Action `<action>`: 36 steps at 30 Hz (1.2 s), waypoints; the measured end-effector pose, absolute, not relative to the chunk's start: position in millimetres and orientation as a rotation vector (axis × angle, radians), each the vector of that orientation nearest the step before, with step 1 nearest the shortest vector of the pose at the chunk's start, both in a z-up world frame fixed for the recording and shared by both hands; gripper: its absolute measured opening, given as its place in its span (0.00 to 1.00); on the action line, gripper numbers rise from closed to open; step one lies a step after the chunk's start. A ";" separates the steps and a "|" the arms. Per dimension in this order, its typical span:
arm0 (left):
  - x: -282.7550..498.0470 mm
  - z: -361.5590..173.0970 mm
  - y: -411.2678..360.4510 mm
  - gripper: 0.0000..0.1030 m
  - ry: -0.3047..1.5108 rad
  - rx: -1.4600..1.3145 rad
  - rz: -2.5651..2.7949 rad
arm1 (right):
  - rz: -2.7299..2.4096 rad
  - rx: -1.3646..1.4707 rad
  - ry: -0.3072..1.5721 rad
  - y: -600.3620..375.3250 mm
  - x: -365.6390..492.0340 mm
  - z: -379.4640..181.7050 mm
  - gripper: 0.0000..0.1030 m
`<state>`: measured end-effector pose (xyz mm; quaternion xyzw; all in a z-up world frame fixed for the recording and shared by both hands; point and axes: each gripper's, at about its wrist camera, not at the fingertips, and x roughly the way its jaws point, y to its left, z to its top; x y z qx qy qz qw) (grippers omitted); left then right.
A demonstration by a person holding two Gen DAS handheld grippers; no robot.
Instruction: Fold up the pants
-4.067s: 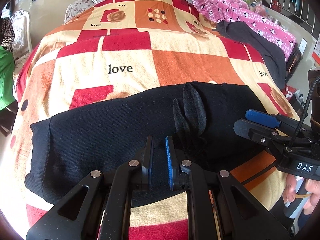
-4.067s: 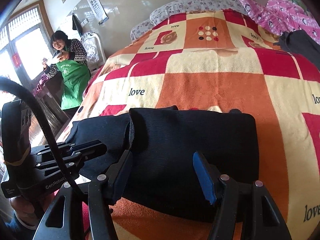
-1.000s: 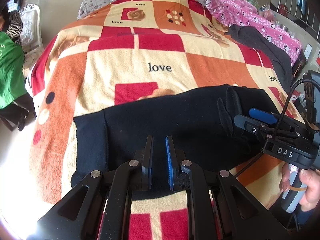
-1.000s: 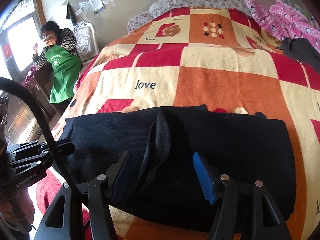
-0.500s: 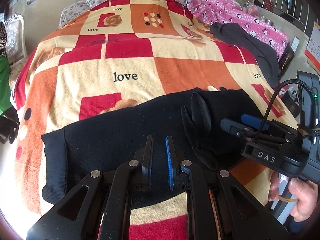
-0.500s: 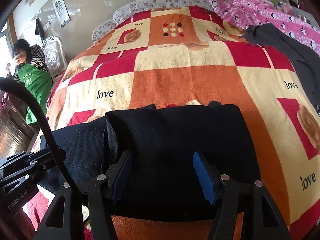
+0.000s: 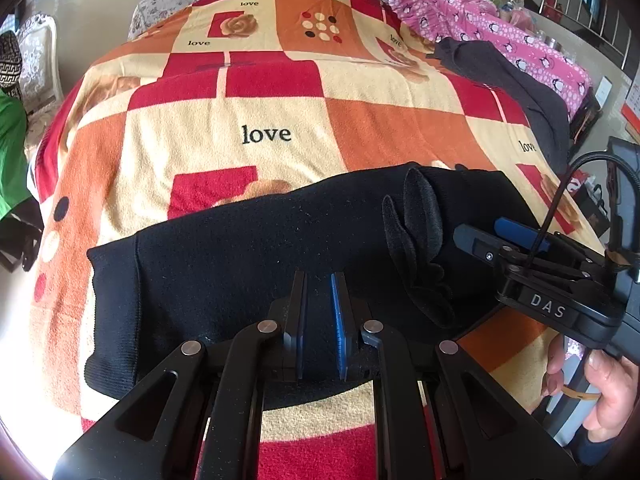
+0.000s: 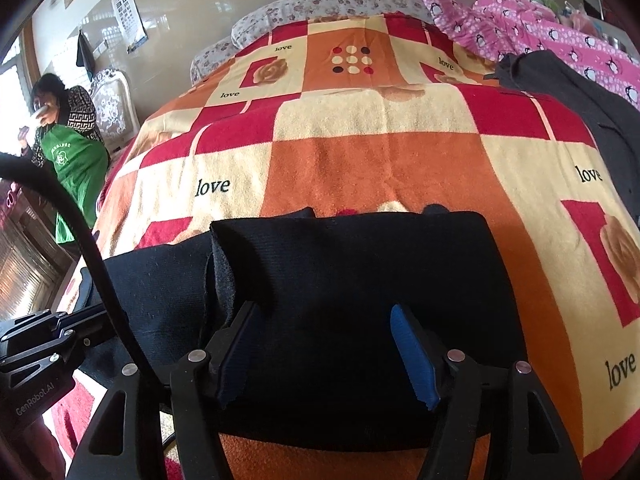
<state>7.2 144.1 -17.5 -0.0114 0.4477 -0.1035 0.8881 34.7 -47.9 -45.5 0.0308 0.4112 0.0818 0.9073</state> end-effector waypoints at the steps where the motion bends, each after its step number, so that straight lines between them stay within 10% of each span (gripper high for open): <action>1: 8.1 -18.0 143.5 0.10 0.935 -0.027 -0.213 | 0.173 0.066 0.848 -47.7 35.5 -45.0 0.63; 36: 14.9 -15.2 120.5 0.10 0.929 -0.026 -0.243 | 0.204 0.091 0.852 -54.1 37.1 -42.8 0.63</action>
